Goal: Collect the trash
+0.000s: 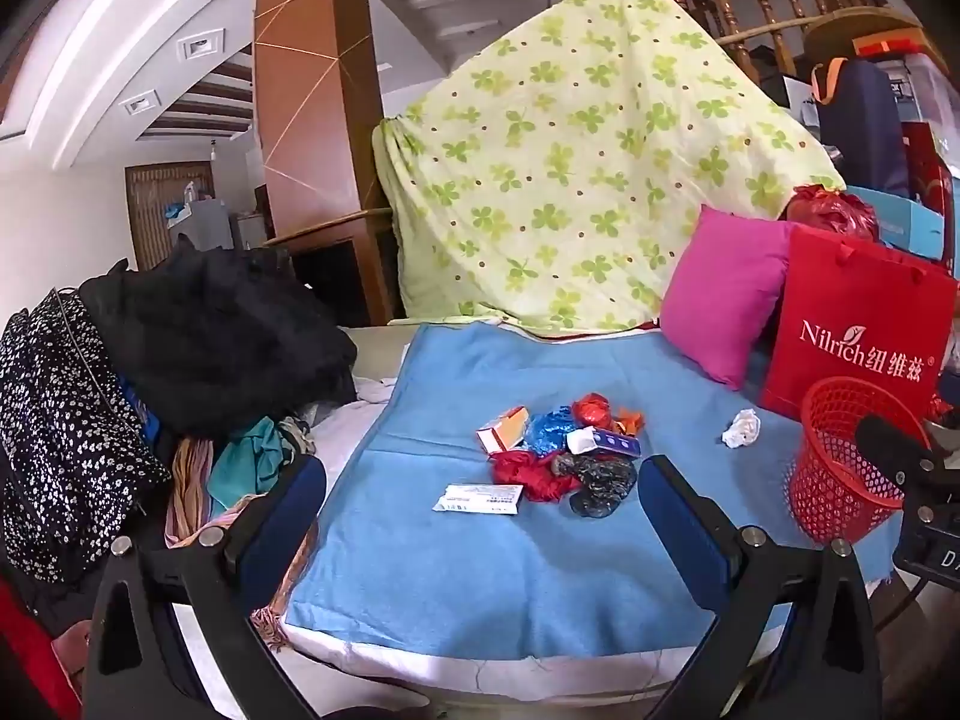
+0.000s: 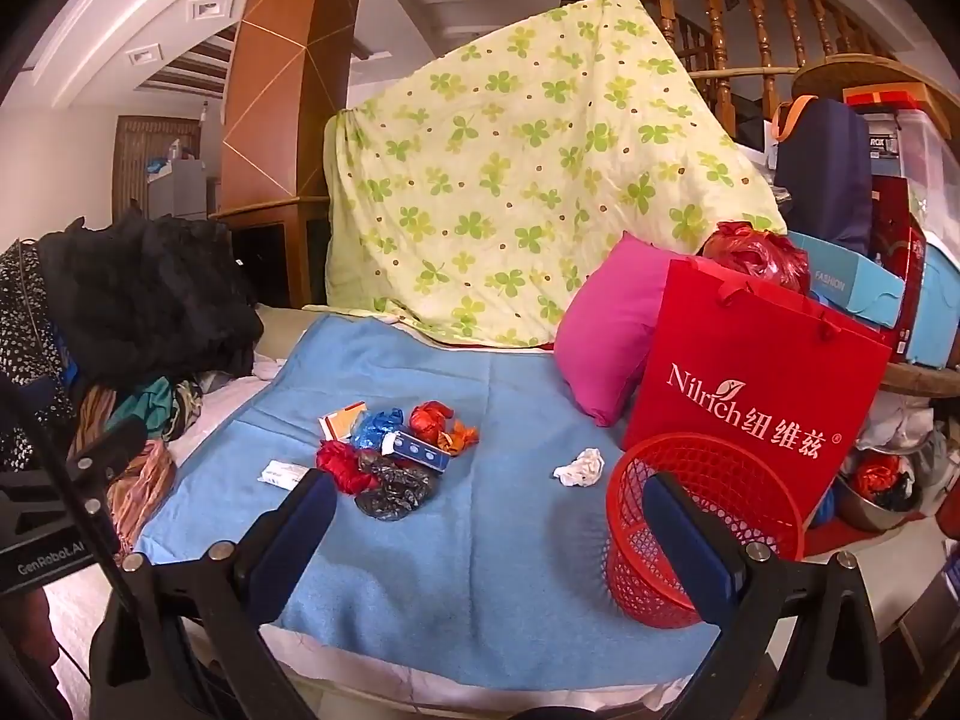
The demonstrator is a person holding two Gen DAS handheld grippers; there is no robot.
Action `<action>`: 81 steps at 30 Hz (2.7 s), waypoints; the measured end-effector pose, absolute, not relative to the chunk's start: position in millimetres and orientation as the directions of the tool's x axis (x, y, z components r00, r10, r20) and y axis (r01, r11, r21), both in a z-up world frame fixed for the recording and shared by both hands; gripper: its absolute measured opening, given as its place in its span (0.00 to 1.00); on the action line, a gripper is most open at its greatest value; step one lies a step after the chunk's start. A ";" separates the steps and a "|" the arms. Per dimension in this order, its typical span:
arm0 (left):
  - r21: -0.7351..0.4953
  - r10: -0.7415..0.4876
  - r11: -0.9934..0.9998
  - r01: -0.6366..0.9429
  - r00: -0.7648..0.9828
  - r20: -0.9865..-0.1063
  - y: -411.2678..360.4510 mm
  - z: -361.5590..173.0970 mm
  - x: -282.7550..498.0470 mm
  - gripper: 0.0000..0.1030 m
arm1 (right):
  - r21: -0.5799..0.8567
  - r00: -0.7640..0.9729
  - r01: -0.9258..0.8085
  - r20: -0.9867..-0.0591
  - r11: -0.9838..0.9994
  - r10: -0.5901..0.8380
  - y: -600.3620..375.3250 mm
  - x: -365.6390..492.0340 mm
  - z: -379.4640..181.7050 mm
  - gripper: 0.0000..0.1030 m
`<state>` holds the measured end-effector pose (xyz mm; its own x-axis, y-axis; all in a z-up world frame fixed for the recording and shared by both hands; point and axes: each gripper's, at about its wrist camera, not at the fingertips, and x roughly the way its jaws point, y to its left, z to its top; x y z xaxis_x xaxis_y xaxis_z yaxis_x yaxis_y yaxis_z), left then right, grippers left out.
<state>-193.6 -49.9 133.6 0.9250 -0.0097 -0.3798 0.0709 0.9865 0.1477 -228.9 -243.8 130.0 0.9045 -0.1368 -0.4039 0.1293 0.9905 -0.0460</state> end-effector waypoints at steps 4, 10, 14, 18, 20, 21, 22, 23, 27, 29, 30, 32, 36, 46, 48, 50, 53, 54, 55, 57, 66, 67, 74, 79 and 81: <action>0.156 -0.012 0.985 0.078 0.923 -0.384 -53.6 133.4 -194.2 1.00 | -0.054 0.901 0.127 -0.411 0.990 -0.138 -243.4 -226.9 126.8 1.00; 0.163 -0.023 0.982 0.093 0.922 -0.386 -56.1 134.7 -196.1 1.00 | -0.057 0.900 0.127 -0.414 0.990 -0.139 -250.1 -228.7 131.7 1.00; 0.169 -0.026 0.981 0.098 0.922 -0.385 -58.1 136.0 -196.9 1.00 | -0.055 0.900 0.131 -0.411 0.990 -0.142 -251.8 -230.6 137.9 1.00; 0.171 -0.029 0.980 0.102 0.923 -0.385 -60.3 137.1 -197.5 1.00 | -0.059 0.901 0.138 -0.407 0.989 -0.150 -246.4 -232.0 138.4 1.00; 0.172 -0.031 0.980 0.104 0.923 -0.384 -61.5 136.7 -197.6 1.00 | -0.057 0.901 0.139 -0.408 0.989 -0.150 -245.0 -232.4 137.2 1.00; 0.173 -0.032 0.979 0.106 0.923 -0.385 -62.2 136.8 -197.8 1.00 | -0.056 0.900 0.139 -0.409 0.989 -0.150 -245.2 -232.1 137.0 1.00; 0.175 -0.032 0.979 0.107 0.922 -0.385 -62.9 136.9 -197.7 1.00 | -0.063 0.905 0.141 -0.397 0.988 -0.155 -245.0 -233.0 137.0 1.00; 0.175 -0.033 0.979 0.108 0.922 -0.386 -63.3 136.5 -198.0 1.00 | -0.063 0.905 0.142 -0.397 0.988 -0.155 -245.2 -232.8 137.1 1.00; 0.180 -0.036 0.977 0.114 0.921 -0.387 -65.2 136.1 -197.7 1.00 | -0.062 0.910 0.141 -0.384 0.988 -0.154 -246.6 -233.3 137.8 1.00; 0.179 -0.037 0.977 0.116 0.920 -0.390 -64.6 135.7 -197.3 1.00 | -0.077 0.918 0.143 -0.362 0.987 -0.162 -246.3 -235.3 138.6 1.00; 0.180 -0.037 0.977 0.116 0.920 -0.390 -64.7 135.6 -197.2 1.00 | -0.079 0.918 0.144 -0.361 0.986 -0.163 -246.6 -234.9 138.4 1.00; 0.179 -0.037 0.977 0.116 0.920 -0.391 -64.7 135.6 -197.1 1.00 | -0.108 0.931 0.148 -0.321 0.983 -0.175 -245.5 -237.7 139.2 1.00; 0.181 -0.037 0.977 0.116 0.920 -0.391 -65.1 135.1 -197.2 1.00 | -0.116 0.934 0.147 -0.312 0.982 -0.176 -245.3 -238.5 138.3 1.00; 0.177 -0.043 0.977 0.122 0.916 -0.398 -64.7 129.9 -197.4 1.00 | -0.074 0.918 0.142 -0.363 0.987 -0.159 -244.5 -235.7 136.6 1.00; 0.177 -0.044 0.976 0.124 0.915 -0.400 -64.8 129.3 -197.1 1.00 | -0.075 0.919 0.144 -0.361 0.987 -0.161 -243.8 -236.2 136.6 1.00; 0.178 -0.043 0.976 0.124 0.915 -0.401 -65.1 128.2 -197.2 1.00 | -0.074 0.920 0.143 -0.358 0.987 -0.160 -244.6 -236.0 136.3 1.00; 0.177 -0.045 0.976 0.126 0.914 -0.403 -65.1 127.7 -197.1 1.00 | -0.075 0.920 0.143 -0.357 0.987 -0.161 -244.4 -236.0 136.0 1.00; 0.177 -0.045 0.976 0.127 0.914 -0.404 -65.1 126.8 -197.3 1.00 | -0.075 0.920 0.143 -0.357 0.987 -0.161 -244.0 -236.1 135.9 1.00; 0.178 -0.046 0.976 0.128 0.913 -0.405 -65.4 126.0 -196.8 1.00 | -0.076 0.921 0.144 -0.353 0.987 -0.161 -243.8 -236.3 135.6 1.00; 0.181 -0.047 0.975 0.131 0.912 -0.409 -65.8 125.6 -196.2 1.00 | -0.075 0.923 0.144 -0.350 0.987 -0.161 -244.1 -236.1 135.3 1.00; 0.177 -0.049 0.975 0.134 0.906 -0.421 -64.7 119.5 -192.0 1.00 | -0.074 0.898 0.130 -0.413 0.989 -0.149 -239.7 -233.9 128.4 1.00; 0.174 -0.049 0.975 0.135 0.903 -0.427 -62.7 116.3 -189.4 1.00 | -0.067 0.897 0.127 -0.419 0.990 -0.144 -239.7 -233.1 126.7 1.00; 0.106 0.007 0.993 0.058 0.847 -0.532 -19.4 78.4 -139.5 1.00 | 0.042 0.865 0.050 -0.502 0.998 -0.023 -244.3 -187.3 100.4 1.00; 0.098 0.101 0.994 -0.050 0.765 -0.636 20.1 32.1 -93.3 1.00 | 0.103 0.744 -0.005 -0.664 0.995 0.072 -248.2 -124.3 47.2 1.00; 0.090 0.106 0.994 -0.062 0.741 -0.663 26.8 17.9 -81.2 1.00 | 0.148 0.699 -0.014 -0.706 0.989 0.115 -250.3 -99.4 22.6 1.00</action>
<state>-81.2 26.8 17.9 0.7409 0.1061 -0.6632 -0.0620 0.9940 0.0898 -99.4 -250.3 22.6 0.6987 0.1151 -0.7061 -0.0135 0.9889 0.1478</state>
